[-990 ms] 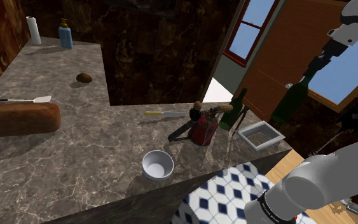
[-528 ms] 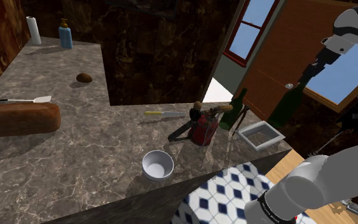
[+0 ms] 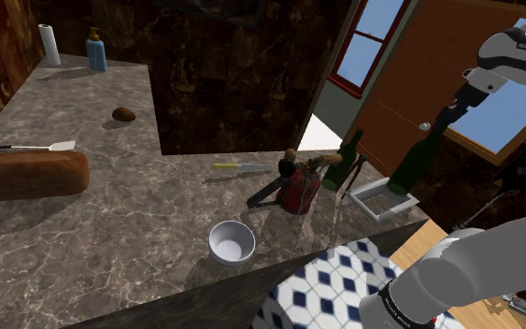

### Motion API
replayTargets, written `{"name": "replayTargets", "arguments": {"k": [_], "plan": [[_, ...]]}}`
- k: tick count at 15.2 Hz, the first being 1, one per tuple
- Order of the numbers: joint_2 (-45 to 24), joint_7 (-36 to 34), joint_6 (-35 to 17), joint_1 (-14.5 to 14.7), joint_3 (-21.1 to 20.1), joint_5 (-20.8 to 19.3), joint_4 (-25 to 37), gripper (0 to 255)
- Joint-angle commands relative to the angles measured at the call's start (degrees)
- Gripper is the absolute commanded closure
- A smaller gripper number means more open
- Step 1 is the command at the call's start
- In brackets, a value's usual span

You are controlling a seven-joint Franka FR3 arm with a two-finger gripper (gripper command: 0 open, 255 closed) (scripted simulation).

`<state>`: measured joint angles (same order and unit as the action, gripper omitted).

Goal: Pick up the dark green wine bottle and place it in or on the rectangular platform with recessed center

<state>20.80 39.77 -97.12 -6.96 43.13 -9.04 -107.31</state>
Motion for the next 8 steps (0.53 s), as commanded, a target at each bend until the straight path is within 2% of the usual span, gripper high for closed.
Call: {"name": "replayTargets", "arguments": {"k": [1, 8], "plan": [[0.4, 0.0, -1.6, -0.2, 0.1, -0.3, -1.8, 255], [1.1, -0.1, -6.9, -0.7, 0.6, -1.0, -7.7, 255]]}}
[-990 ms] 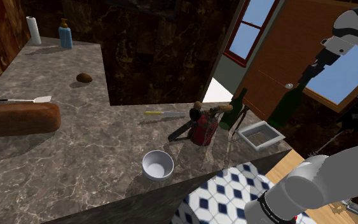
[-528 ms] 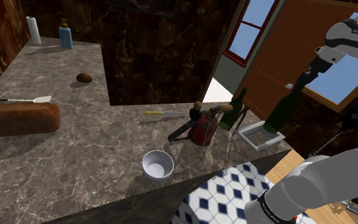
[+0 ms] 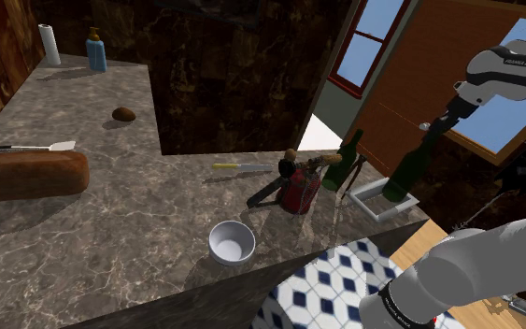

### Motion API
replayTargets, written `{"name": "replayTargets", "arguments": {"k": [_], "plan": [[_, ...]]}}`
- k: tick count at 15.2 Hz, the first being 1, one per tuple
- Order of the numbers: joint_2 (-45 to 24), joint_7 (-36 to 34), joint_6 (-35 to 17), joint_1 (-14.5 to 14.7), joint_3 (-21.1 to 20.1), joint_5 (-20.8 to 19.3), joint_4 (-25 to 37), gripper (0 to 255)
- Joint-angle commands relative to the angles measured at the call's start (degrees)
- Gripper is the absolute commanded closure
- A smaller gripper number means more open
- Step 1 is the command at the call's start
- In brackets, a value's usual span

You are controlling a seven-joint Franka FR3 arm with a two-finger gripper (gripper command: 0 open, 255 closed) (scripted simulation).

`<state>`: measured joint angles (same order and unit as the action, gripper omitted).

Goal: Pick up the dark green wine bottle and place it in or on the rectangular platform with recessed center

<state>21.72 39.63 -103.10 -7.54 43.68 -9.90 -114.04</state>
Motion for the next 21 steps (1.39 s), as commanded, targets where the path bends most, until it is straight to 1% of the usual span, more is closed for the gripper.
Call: {"name": "replayTargets", "arguments": {"k": [1, 3, 10, 11, 16, 20, 21], "plan": [[0.2, 0.0, -1.6, -0.2, 0.2, -0.2, -1.8, 255], [0.3, 0.0, -3.3, -0.3, 0.5, -0.4, -3.4, 255], [0.3, 0.0, -3.3, -0.3, 0.5, -0.4, -3.4, 255], [0.3, 0.0, -3.3, -0.3, 0.5, -0.4, -3.4, 0], [0.3, 0.0, -3.3, -0.3, 0.5, -0.4, -3.4, 0], [0.5, 0.2, 4.0, -0.1, -0.6, -0.1, 3.6, 0], [0.5, 0.2, 4.0, -0.1, -0.6, -0.1, 3.6, 0]]}}
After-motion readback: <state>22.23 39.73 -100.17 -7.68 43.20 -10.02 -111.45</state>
